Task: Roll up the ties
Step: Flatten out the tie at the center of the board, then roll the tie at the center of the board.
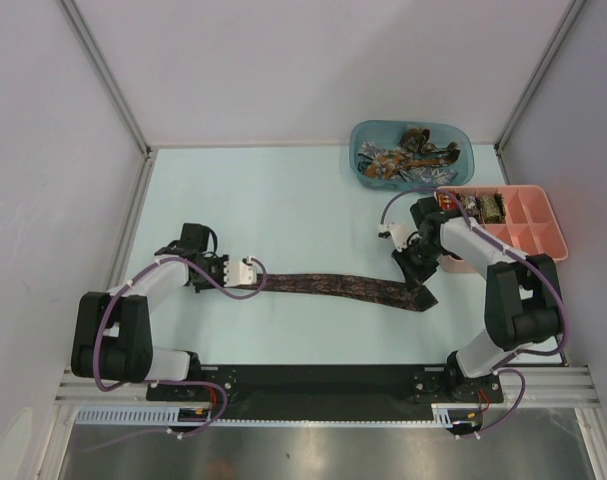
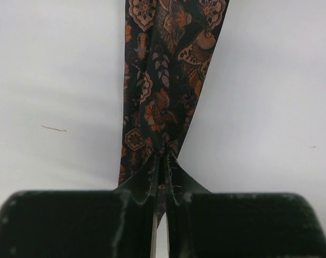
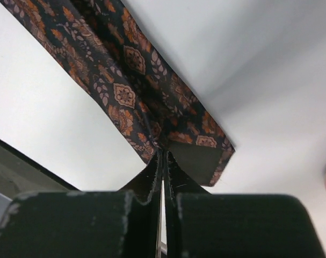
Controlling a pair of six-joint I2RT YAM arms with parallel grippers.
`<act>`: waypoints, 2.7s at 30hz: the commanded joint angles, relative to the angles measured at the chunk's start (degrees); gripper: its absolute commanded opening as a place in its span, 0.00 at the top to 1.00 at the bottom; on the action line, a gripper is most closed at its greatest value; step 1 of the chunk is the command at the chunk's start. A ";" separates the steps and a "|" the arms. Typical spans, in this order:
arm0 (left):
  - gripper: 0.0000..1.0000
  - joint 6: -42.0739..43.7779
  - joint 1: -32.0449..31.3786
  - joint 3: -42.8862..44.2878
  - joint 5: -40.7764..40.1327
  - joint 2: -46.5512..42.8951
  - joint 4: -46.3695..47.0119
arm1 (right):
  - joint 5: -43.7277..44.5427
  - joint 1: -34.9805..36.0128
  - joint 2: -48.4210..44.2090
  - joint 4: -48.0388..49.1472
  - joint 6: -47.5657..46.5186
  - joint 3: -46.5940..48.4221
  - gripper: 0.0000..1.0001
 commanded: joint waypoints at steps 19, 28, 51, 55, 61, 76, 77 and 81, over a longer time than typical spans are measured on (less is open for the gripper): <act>0.86 -2.42 0.77 1.47 3.42 0.07 1.19 | 11.34 0.87 -5.94 3.75 -0.72 -5.03 0.55; 0.84 -2.33 0.77 1.55 3.24 -0.89 0.93 | 12.14 1.40 -2.87 9.21 -2.13 -10.30 0.42; 0.28 -16.38 0.16 8.50 19.32 -6.17 -5.58 | 21.37 -16.78 -17.36 3.93 -25.04 -15.94 1.00; 0.26 -15.78 -1.33 5.43 20.38 -7.65 -5.67 | 21.90 -26.79 -17.11 4.72 -32.79 -14.54 1.00; 0.24 -15.34 -4.76 2.35 17.58 -7.31 -2.78 | 22.86 -34.98 -15.88 9.71 -43.77 -14.88 1.00; 0.28 -16.30 -10.65 0.94 18.53 -4.05 -0.57 | 11.01 -40.80 -20.87 -6.94 -48.72 -2.67 0.24; 0.27 -16.30 -10.83 0.59 18.45 -3.97 -0.48 | 9.69 -39.22 -22.45 -8.88 -46.80 -2.32 0.23; 0.30 -14.55 -10.83 -0.47 16.52 -2.22 0.40 | 3.45 -27.11 -29.75 -13.81 -35.93 -1.53 0.22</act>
